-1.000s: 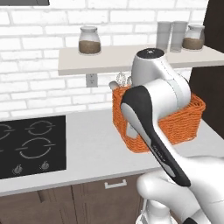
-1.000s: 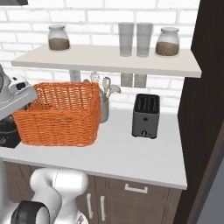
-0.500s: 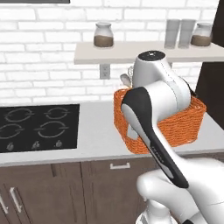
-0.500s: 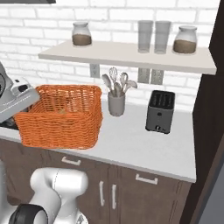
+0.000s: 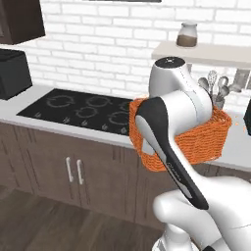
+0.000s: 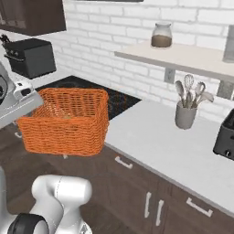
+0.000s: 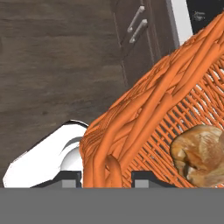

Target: Open the cabinet, pick up the bread from the cabinet and place it in the basket. Then move the basket to the dining counter.

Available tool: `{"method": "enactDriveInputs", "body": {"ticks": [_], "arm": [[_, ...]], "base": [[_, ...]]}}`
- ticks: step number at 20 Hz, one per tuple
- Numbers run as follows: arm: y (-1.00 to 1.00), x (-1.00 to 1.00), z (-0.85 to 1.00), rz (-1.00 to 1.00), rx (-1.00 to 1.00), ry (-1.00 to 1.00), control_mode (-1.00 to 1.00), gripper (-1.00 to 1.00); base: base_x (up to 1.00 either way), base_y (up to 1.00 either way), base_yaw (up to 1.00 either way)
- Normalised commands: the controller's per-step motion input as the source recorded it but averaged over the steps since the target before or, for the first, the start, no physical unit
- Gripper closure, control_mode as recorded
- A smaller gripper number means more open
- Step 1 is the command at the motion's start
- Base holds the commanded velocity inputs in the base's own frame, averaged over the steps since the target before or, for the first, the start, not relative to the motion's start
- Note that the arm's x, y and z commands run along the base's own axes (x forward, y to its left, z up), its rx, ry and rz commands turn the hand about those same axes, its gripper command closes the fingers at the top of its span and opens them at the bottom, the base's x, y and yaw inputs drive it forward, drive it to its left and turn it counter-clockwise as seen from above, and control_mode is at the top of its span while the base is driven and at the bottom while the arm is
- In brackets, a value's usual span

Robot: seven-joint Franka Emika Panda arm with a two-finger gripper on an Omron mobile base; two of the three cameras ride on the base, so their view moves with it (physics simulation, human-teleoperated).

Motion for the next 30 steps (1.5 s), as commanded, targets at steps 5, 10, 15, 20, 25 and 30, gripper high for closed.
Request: {"method": "enactDriveInputs", "body": {"ticks": [5,10,15,20,25,30], "arm": [[0.0,0.0,0.0,0.0,0.0,0.0,1.0,1.0],[0.0,0.0,0.0,0.0,0.0,0.0,1.0,1.0],[0.0,0.0,0.0,0.0,0.0,0.0,1.0,1.0],[0.0,0.0,0.0,0.0,0.0,0.0,1.0,1.0],[0.0,0.0,0.0,0.0,0.0,0.0,1.0,1.0],[0.0,0.0,0.0,0.0,0.0,0.0,1.0,1.0]], "base": [[-0.19,0.46,0.74],[-0.17,0.5,0.73],[-0.12,0.5,0.73],[-0.04,0.44,0.7],[-0.2,0.25,0.66],[-0.26,0.03,0.63]]}}
